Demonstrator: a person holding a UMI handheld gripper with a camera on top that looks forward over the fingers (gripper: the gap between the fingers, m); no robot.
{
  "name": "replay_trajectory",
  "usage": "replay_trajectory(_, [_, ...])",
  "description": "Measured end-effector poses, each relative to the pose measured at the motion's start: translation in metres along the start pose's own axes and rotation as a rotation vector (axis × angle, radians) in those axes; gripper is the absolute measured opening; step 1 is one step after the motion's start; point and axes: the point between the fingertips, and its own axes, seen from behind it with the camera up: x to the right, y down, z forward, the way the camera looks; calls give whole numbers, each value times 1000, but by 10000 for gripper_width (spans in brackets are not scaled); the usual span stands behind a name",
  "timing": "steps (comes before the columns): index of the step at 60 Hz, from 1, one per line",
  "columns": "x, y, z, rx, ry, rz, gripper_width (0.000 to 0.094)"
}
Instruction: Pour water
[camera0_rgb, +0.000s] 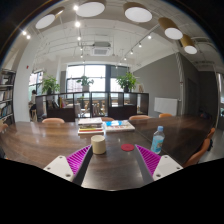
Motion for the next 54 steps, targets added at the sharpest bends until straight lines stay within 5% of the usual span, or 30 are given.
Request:
replay_trajectory(18, [51,54,55,11,-145,-52,853])
replay_trajectory(54, [259,88,229,-33,-39,-52,833])
